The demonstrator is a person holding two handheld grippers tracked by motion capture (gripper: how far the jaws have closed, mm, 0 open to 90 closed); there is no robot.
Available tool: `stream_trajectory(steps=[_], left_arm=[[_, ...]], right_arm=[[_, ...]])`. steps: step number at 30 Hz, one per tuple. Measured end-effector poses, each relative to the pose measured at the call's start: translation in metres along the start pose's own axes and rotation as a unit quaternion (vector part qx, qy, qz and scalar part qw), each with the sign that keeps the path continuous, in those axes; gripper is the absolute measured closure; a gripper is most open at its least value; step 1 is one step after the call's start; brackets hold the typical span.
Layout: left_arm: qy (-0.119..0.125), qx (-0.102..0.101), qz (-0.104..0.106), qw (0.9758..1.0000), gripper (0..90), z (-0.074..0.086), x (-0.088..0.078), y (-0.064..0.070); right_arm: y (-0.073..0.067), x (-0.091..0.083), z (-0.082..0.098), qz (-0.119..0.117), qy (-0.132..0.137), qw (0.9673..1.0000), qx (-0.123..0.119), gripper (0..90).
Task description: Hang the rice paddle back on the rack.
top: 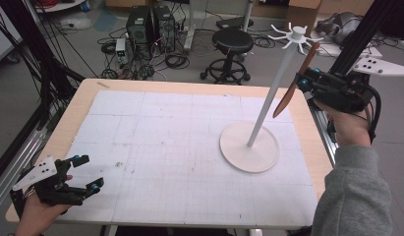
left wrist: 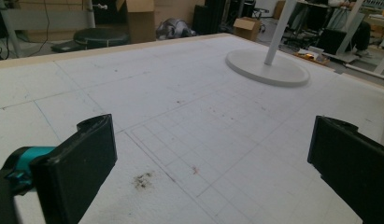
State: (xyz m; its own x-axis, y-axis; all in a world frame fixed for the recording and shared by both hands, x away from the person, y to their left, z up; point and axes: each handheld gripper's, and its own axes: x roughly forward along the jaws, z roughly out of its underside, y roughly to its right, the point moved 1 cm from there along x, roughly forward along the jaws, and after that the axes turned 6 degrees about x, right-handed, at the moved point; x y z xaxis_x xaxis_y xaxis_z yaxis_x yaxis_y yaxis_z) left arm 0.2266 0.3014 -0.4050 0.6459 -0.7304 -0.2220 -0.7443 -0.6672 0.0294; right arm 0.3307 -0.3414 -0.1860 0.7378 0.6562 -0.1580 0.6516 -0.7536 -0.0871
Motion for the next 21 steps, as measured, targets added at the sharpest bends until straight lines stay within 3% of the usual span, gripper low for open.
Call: stream_trajectory(steps=[7,10,21], left_arm=[[-0.002,0.0,0.0,1.0,1.8,0.0,0.001,0.0],[0.0,-0.002,0.001,1.0,1.8,0.0,0.002,0.0],[0.001,0.002,0.009,1.0,1.8,-0.002,0.008,-0.001]], right_arm=[[0.0,-0.002,0.001,0.008,0.013,0.9999,0.0,62.5],[-0.001,-0.004,0.001,-0.004,0.025,0.9997,0.004,54.4],[-0.01,-0.008,0.008,-0.001,-0.005,0.9997,-0.024,25.7]])
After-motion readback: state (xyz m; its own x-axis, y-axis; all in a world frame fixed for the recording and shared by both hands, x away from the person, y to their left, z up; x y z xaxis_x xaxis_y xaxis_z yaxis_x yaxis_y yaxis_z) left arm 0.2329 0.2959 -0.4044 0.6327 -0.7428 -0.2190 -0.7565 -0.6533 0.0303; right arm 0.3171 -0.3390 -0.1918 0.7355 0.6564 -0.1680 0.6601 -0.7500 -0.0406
